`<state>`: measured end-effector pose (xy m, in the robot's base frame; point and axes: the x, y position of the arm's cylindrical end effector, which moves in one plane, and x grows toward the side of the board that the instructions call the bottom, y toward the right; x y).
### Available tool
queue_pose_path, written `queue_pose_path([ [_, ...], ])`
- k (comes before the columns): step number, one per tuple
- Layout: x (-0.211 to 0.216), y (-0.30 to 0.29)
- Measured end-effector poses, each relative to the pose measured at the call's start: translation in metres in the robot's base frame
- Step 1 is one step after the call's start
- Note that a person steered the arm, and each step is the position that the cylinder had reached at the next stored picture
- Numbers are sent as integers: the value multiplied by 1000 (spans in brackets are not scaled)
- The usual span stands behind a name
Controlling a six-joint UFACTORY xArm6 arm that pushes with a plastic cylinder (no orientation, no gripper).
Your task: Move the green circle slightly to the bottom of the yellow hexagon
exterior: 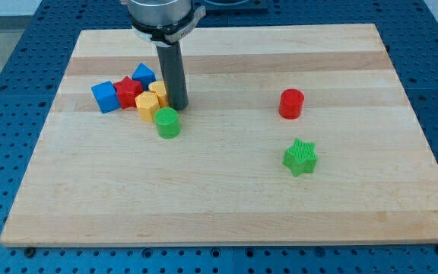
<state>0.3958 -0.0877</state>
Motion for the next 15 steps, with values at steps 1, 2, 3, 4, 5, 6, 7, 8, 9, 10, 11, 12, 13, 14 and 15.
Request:
queue_pose_path([
  [1, 0, 0],
  [2, 0, -13],
  [3, 0, -15],
  [4, 0, -15],
  [5, 1, 20],
  [6, 17, 71],
  [7, 72, 50],
  [8, 105, 23],
  [9, 101, 22],
  [10, 81, 19],
  [11, 58, 19],
  [12, 42, 12],
  [13, 39, -1],
  [14, 33, -13],
  [15, 27, -15],
])
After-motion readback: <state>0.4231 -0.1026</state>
